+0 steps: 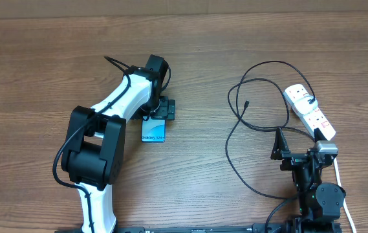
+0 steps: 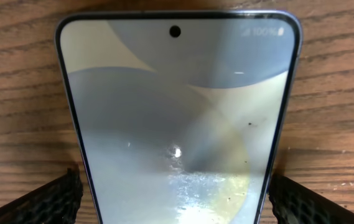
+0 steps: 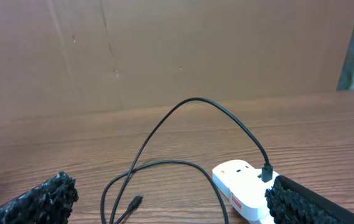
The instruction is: Plug charger to phone and switch on socket
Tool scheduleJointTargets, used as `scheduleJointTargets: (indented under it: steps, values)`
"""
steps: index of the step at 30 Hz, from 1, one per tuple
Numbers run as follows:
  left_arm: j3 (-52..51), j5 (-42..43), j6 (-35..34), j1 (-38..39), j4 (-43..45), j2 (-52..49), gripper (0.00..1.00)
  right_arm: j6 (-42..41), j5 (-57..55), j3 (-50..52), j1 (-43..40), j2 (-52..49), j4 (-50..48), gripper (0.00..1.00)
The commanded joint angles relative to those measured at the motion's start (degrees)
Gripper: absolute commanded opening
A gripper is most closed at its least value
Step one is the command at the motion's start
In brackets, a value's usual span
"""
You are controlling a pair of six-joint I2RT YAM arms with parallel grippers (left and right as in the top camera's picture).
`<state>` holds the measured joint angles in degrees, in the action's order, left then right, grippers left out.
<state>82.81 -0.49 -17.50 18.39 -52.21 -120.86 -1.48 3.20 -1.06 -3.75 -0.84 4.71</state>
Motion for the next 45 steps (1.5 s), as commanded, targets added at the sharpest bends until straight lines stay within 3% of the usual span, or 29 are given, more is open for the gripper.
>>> scheduleJointTargets:
  steps: [1,20,35,45]
  values:
    - [-6.7,9.1,-1.0,-0.3,-2.3,-8.5,1.0,0.2,0.3,0.6,-0.1,0.6,-0.3,1.0]
    - [-6.4,10.5,-0.9,-0.4,1.2,-8.5,1.0,0.2,0.3,0.6,-0.1,0.6,-0.3,1.0]
    - [15.7,1.8,-1.6,2.1,-17.0,-1.7,1.0,0.2,0.3,0.6,-0.1,0.6,-0.3,1.0]
    - [18.1,0.2,-5.9,2.6,-21.6,14.2,1.0,0.2,0.3,0.6,-0.1,0.6,-0.3,1.0]
